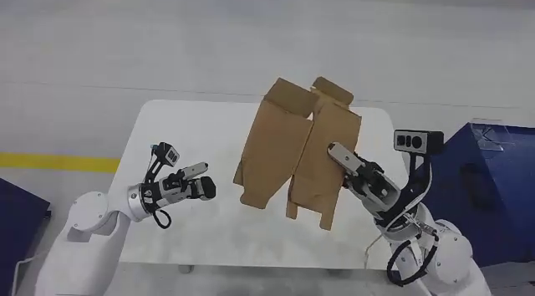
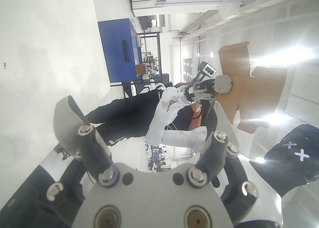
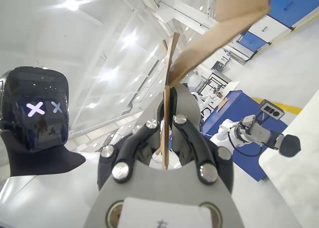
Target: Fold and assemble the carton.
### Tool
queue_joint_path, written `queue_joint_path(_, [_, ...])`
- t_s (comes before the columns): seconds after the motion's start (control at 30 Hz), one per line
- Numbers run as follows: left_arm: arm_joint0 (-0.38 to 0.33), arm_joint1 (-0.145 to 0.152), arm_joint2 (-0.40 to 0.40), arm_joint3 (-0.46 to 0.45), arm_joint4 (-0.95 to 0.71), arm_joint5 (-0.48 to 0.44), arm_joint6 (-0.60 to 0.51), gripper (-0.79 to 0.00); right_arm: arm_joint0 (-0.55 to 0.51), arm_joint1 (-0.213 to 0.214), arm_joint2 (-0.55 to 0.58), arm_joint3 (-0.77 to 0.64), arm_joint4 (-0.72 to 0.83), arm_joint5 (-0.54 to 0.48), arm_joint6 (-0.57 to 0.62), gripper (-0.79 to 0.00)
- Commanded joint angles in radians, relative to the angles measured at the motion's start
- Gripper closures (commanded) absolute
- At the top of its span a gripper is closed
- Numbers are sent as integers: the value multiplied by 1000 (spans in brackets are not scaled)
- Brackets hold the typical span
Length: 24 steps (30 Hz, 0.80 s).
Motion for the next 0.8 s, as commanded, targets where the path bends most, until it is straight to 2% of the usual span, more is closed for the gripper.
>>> queue_joint_path(0.0, [0, 0, 0, 0, 0, 0, 0, -785, 0, 0, 0, 0, 0, 0, 0, 0])
queue_joint_path(0.2, [0, 0, 0, 0, 0, 0, 0, -785, 2, 0, 3, -5, -8, -8, -2, 0])
queue_joint_path(0.3, [0, 0, 0, 0, 0, 0, 0, -785, 5, -2, 48, 2, -261, -202, -80, 0])
queue_joint_path(0.6, [0, 0, 0, 0, 0, 0, 0, -785, 80, -48, 46, -22, -765, -520, -649, 0])
queue_joint_path(0.67, [0, 0, 0, 0, 0, 0, 0, -785, 99, -62, 55, -19, -953, -540, -780, 0])
queue_joint_path(0.77, [0, 0, 0, 0, 0, 0, 0, -785, 142, -83, 56, -28, -1347, -518, -1018, 0])
